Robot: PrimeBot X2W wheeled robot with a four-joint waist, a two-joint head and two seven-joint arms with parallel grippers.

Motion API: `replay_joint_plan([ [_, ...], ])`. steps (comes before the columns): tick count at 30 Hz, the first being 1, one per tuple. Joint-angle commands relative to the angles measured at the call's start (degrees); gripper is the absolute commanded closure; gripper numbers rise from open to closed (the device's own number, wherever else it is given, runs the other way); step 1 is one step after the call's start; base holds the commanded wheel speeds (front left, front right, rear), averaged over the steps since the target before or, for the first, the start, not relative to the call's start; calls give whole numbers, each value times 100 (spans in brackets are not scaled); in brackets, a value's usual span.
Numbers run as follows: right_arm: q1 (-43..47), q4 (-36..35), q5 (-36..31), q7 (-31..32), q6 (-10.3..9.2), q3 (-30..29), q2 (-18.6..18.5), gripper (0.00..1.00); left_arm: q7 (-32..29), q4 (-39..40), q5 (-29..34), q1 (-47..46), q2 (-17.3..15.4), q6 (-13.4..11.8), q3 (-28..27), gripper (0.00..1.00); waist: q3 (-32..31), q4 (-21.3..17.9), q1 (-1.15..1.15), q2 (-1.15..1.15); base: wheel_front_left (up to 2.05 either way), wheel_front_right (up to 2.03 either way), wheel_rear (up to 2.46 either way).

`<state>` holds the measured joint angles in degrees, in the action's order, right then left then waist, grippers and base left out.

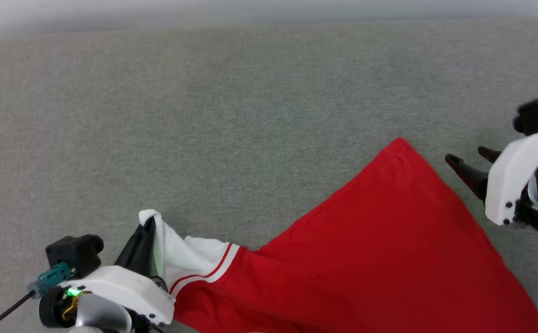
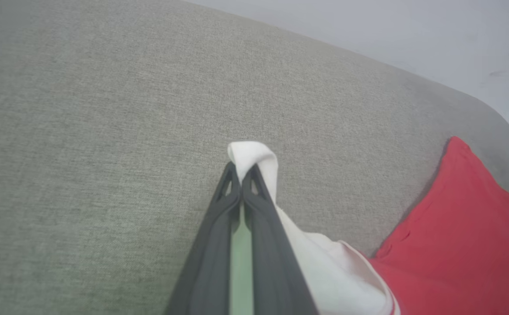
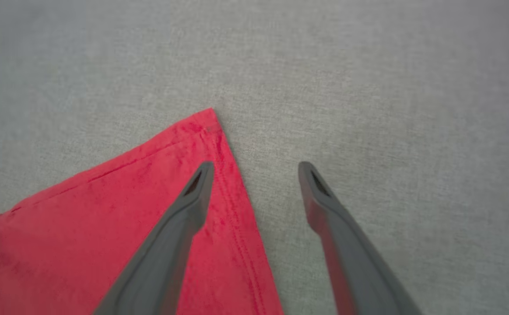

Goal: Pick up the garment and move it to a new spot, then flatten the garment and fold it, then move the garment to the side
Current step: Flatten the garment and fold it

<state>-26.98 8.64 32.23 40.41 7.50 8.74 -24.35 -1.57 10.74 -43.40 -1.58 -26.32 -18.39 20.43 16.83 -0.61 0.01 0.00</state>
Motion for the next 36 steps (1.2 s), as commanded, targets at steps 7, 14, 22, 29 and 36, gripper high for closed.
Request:
replay_joint_plan([
  [7, -805, 398, 3, 1731, -2, 345, -6, 0, 94, -92, 131, -437, 233, 172, 252, 100, 489, 554, -1, 0, 0, 0, 0],
  [14, -1091, 897, -118, 2251, -2, 547, 81, 0, 142, -296, 209, -662, 335, 259, 415, 100, 698, 730, -1, 0, 0, 0, 0],
  [22, -1007, 1170, 14, 2399, -1, 750, 87, 100, 238, -483, 160, -703, 418, 322, 429, 100, 681, 781, -1, 0, 0, 0, 0],
  [29, -1186, 946, 252, 1992, -1, 811, -104, 100, 352, -516, 188, -697, 298, 351, 338, 100, 337, 722, -1, 0, 0, 0, 0],
  [36, -1341, 598, 191, 1402, -2, 687, -379, 100, 200, -284, 326, -1103, -99, 353, 114, 100, -194, 565, -1, 0, 0, 0, 0],
])
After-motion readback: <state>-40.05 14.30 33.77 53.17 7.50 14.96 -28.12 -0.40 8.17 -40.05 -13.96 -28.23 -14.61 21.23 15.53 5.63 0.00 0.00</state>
